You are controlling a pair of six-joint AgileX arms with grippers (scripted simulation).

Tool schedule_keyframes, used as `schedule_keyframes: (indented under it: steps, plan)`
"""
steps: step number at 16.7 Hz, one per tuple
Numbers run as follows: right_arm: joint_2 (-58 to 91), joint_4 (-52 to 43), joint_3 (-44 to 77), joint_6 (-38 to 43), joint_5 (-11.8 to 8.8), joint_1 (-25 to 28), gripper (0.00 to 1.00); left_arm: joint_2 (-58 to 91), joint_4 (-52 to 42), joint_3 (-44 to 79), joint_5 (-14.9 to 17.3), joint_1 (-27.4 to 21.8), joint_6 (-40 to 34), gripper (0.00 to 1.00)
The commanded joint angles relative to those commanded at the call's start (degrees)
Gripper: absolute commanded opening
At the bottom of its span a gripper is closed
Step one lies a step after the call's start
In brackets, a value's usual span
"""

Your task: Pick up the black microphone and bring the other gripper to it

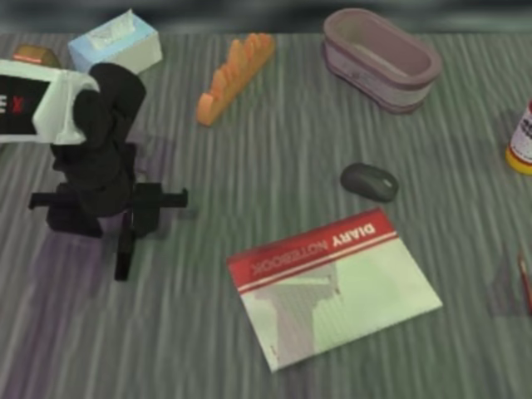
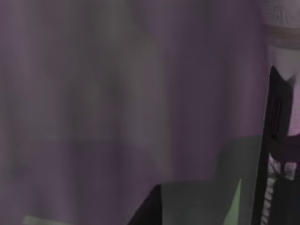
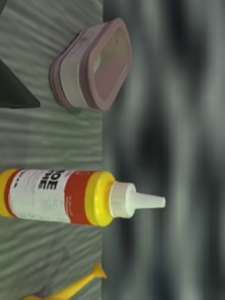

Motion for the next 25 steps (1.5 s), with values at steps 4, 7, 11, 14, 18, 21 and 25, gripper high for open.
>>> schedule_keyframes:
  steps: [4,7,11,14,18,21,25]
  plan:
    - [0.0,0.0,0.0,0.0,0.0,0.0,1.0,0.0,0.0,0.0,0.0,0.0,0.0,0.0]
    - [0.0,0.0,0.0,0.0,0.0,0.0,1.0,0.0,0.0,0.0,0.0,0.0,0.0,0.0]
    - [0.0,0.0,0.0,0.0,0.0,0.0,1.0,-3.75,0.49,0.88,-0.04,0.01,1.07,0.0]
    - [0.0,0.0,0.0,0.0,0.0,0.0,1.0,-5.05,7.67,-0.54,2.97,0.17,2.38,0.0]
    - [0.0,0.0,0.0,0.0,0.0,0.0,1.0,-8.1,22.66,-4.33,9.46,0.8,4.98,0.0]
    - [0.0,0.0,0.0,0.0,0.0,0.0,1.0,-11.11,36.62,-8.36,15.4,1.39,7.32,0.0]
    - [0.0,0.0,0.0,0.0,0.0,0.0,1.0,-15.91,56.88,-14.12,23.57,2.21,10.53,0.0]
